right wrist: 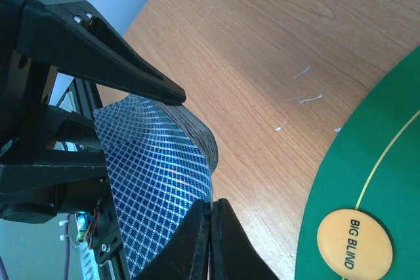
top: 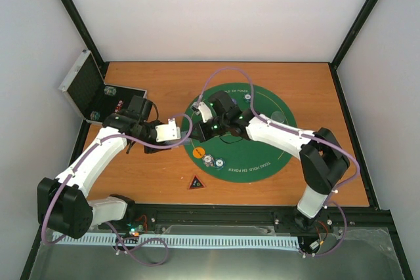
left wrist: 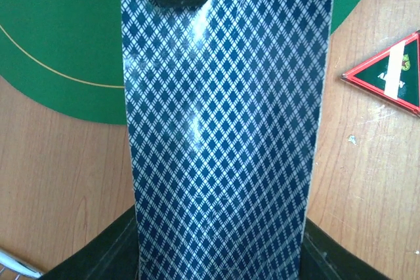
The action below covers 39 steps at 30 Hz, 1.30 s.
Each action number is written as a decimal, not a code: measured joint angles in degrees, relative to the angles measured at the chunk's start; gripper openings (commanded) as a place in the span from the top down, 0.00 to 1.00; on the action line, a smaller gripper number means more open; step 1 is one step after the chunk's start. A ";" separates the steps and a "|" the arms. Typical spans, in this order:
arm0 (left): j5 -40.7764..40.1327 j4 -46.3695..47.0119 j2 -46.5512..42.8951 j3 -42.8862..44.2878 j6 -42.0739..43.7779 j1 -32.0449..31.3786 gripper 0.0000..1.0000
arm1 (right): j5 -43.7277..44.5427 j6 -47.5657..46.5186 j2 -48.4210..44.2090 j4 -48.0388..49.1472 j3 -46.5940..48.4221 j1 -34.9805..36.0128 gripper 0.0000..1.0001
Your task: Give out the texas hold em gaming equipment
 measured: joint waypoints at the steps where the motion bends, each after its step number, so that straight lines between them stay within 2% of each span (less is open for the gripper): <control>1: 0.00 0.00 0.00 -0.02 0.02 0.00 0.53 | 0.11 -0.20 -0.13 -0.24 0.02 0.00 0.97; 13: -0.17 0.68 0.00 -0.55 -0.07 0.00 0.52 | 0.15 -1.03 -1.88 -1.77 0.02 -0.26 0.97; 24: -0.02 0.79 0.20 -0.55 -0.22 0.00 0.52 | -2.91 1.79 -1.70 3.13 -0.17 -0.35 0.95; 28: 0.42 0.79 0.31 -0.55 -0.26 0.00 0.52 | -3.21 2.80 -0.20 5.05 -0.17 -0.35 0.87; 34: 0.83 0.79 0.39 -0.55 -0.35 0.00 0.52 | -3.54 3.56 1.84 5.51 -0.17 -0.35 0.85; 37: 1.03 0.79 0.50 -0.55 -0.37 0.00 0.52 | -4.13 4.07 1.86 5.97 -0.17 -0.35 0.73; 39: 1.16 0.81 0.74 -0.55 -0.39 0.00 0.52 | -4.46 4.22 1.90 6.25 -0.15 -0.35 0.69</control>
